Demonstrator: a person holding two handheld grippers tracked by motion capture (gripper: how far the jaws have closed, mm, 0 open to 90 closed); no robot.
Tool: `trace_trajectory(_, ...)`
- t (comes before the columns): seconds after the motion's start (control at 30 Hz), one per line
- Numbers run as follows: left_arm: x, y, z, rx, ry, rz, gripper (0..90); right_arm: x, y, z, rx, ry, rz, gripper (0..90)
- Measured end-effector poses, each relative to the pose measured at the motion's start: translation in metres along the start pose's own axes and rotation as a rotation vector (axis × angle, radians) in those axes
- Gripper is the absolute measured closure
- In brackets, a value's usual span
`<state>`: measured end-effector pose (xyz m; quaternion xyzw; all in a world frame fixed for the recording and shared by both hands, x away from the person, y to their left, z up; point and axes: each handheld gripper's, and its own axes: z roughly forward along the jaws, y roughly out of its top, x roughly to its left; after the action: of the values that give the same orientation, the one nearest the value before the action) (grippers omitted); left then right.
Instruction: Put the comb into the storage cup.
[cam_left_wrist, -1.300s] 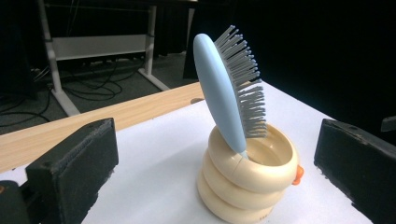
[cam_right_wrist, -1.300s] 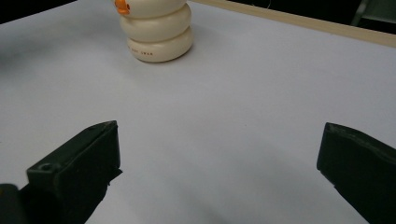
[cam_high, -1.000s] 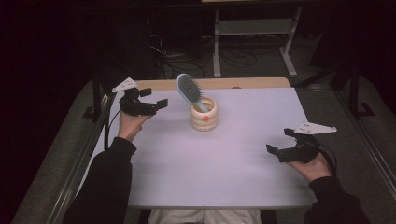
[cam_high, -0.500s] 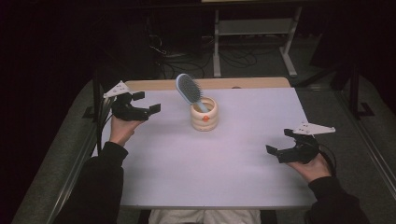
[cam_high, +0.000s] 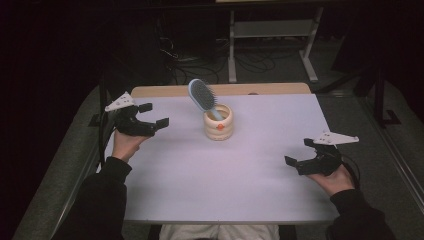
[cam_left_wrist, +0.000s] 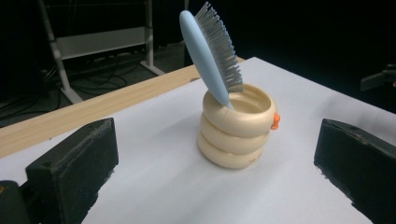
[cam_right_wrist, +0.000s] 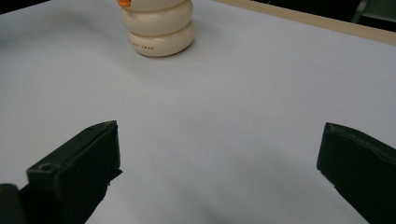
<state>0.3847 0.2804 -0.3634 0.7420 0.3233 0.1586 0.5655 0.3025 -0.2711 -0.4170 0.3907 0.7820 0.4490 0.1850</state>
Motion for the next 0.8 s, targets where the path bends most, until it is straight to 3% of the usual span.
trace_trajectory(0.8, 0.021, -0.044, -0.045, -0.017, 0.056, -0.061, 0.0, 0.001, -0.001, 0.001, 0.005, 0.011, 0.000, 0.0)
